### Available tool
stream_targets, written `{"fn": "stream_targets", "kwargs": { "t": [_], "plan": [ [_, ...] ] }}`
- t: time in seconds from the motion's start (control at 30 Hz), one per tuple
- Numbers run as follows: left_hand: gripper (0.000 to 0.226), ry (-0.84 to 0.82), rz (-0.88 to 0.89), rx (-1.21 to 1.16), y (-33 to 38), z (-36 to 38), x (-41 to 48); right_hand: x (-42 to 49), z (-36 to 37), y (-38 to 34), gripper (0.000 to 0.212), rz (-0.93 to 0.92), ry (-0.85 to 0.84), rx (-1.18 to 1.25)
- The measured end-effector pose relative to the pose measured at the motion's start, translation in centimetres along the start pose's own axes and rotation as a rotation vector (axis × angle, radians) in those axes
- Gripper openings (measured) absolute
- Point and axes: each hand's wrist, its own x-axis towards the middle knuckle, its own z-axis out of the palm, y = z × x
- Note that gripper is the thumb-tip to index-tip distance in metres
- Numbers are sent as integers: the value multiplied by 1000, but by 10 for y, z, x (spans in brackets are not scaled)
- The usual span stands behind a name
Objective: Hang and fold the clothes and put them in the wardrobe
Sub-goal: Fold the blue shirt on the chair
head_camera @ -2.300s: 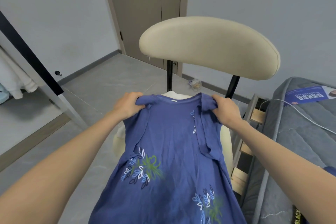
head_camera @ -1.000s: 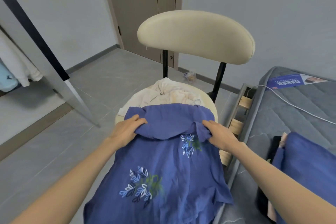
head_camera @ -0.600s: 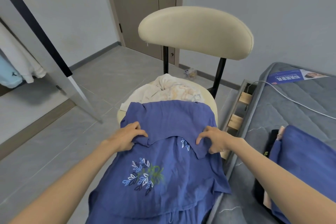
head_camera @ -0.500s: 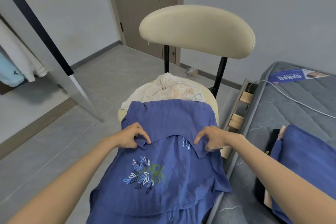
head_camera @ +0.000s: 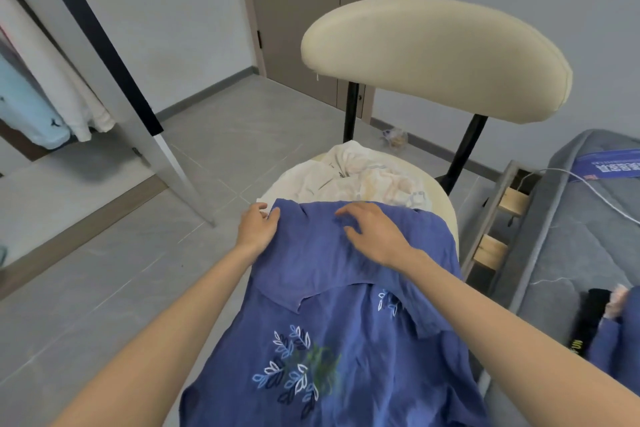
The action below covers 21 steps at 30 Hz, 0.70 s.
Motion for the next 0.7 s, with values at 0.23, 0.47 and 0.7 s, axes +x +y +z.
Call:
{"fn": "stream_targets", "kwargs": {
  "t": [0.23,0.47,0.7],
  "plan": [
    [51,1,-125,-90,11,19,39,56,24,-4,46,-1,-21,-133],
    [18,134,-71,-259,2,20,54,73,35,6,29,66,95,-362],
    [14,230,-64,-226,-10,11,58,75,38,8,26,110,156,-363]
  ]
}}
